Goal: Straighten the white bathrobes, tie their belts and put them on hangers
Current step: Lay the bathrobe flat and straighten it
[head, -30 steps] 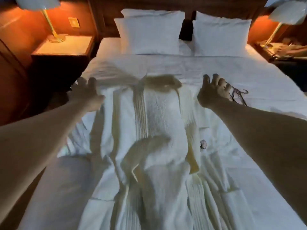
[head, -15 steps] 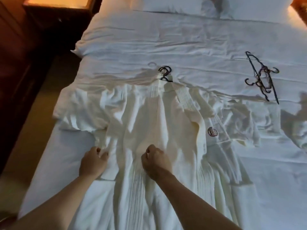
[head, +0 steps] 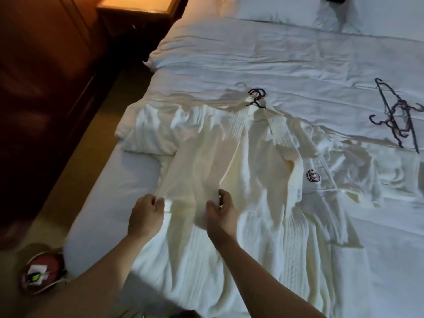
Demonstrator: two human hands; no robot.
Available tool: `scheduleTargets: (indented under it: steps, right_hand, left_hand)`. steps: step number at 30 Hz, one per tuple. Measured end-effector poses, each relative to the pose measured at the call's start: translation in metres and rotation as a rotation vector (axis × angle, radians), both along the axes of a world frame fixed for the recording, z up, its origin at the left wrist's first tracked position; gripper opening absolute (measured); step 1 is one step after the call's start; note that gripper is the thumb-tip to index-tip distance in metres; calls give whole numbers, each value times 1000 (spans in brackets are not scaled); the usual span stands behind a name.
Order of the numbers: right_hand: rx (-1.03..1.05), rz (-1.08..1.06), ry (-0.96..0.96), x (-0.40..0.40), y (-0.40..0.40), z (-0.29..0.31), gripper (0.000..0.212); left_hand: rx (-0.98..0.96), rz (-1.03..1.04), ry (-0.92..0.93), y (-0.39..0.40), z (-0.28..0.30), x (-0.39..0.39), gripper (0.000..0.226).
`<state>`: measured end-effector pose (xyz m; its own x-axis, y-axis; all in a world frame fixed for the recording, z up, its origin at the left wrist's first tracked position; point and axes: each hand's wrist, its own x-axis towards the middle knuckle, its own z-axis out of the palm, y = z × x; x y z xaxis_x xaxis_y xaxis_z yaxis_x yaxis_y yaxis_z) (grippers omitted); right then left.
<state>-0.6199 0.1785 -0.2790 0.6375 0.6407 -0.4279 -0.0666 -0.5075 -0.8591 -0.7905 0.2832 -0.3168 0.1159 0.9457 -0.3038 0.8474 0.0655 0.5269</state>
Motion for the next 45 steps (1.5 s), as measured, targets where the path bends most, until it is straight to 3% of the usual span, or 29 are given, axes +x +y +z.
scheduleTargets:
  steps: [2, 4, 6, 9, 12, 14, 16, 19, 22, 25, 28, 33, 37, 39, 40, 42, 44, 45]
  right_hand:
    - [90, -135, -10, 1, -18, 3, 25]
    - [26, -194, -21, 9, -35, -5, 26]
    - [-95, -47, 81, 19, -49, -15, 34]
    - [-216, 299, 263, 30, -62, -18, 48]
    - [-237, 390, 373, 36, -62, -13, 21]
    - [-171, 302, 330, 34, -63, -9, 9]
    - [-97, 99, 133, 34, -69, -7, 19]
    - [-43, -193, -162, 40, -88, -7, 21]
    - [-39, -177, 25, 41, -101, -14, 17]
    - [-161, 144, 416, 32, -116, -17, 22]
    - [-279, 334, 434, 18, -127, -25, 28]
    - [-239, 93, 294, 9, -128, -17, 35]
    - [-97, -211, 197, 16, -139, 2, 20]
    - [-14, -402, 103, 16, -150, 10, 21]
    - [-18, -390, 95, 12, -155, 12, 20]
    - [-167, -151, 230, 0, -167, 13, 17]
    - [-339, 109, 422, -7, -180, 6, 29]
    - [-381, 158, 397, -12, -185, 6, 31]
  left_hand:
    - [-123, 120, -204, -9, 8, 0, 37]
    - [-269, 162, -359, -17, 10, -2, 34]
    - [-331, 194, -397, -24, 5, -5, 30]
    - [-345, 215, -242, -28, -9, -12, 31]
    - [-462, 47, -4, -32, -12, -17, 39]
    - [-457, -33, 42, -32, -6, -17, 40]
    - [-440, -76, 70, -30, -2, -20, 44]
    - [-433, -58, 166, -29, -10, -31, 83]
    - [-488, 0, 79, -46, -19, -39, 114]
    - [-472, -13, 161, -66, -14, -41, 97]
    - [-454, 17, 119, -77, -10, -48, 71]
    - [-483, 99, -195, -85, 12, -63, 34]
    - [-489, 138, -309, -83, 14, -81, 34]
    - [-607, 200, -409, -85, 11, -88, 37]
    - [-706, 227, -461, -87, 10, -90, 45]
    - [-805, 193, -421, -93, 10, -94, 63]
    - [-683, 131, -328, -95, 14, -94, 48]
    - [-597, 117, -297, -95, 19, -96, 38]
